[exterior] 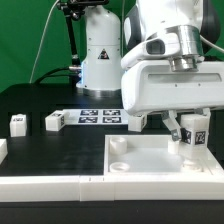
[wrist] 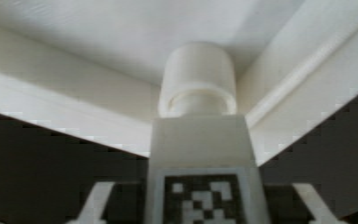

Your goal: Assemble one leg

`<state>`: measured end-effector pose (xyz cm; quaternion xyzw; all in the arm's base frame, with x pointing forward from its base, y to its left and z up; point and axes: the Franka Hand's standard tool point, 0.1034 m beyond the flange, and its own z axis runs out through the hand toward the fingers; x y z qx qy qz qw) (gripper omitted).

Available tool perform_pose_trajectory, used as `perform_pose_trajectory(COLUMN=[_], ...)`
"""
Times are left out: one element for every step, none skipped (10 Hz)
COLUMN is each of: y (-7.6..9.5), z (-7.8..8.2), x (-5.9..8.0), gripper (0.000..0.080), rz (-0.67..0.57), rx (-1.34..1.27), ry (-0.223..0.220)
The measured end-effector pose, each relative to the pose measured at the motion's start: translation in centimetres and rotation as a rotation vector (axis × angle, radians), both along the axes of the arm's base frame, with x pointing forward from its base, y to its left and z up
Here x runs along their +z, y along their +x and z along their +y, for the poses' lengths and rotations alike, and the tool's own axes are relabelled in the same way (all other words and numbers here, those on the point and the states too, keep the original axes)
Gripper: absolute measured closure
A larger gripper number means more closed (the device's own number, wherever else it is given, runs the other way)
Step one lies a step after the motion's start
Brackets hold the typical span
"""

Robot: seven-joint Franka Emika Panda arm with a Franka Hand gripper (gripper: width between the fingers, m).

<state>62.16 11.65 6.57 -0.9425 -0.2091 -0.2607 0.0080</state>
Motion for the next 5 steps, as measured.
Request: perform_pose_trajectory(y=[-0.12,-0.12,-0.12,-0.13,-0.13], z=[0.17,0.19,0.18,0.18,0.18], x=[-0.22,-0.22,-0.22,-0.23,-0.23], gripper=[0.0509,0.0509,0.0509,0.0509,0.0319], rz=[0.002,0.002,0.002,0.002,0.002], rx=[0.003,0.003,0.003,0.003,0.003], ry=[0.000,0.000,0.000,0.000,0.000])
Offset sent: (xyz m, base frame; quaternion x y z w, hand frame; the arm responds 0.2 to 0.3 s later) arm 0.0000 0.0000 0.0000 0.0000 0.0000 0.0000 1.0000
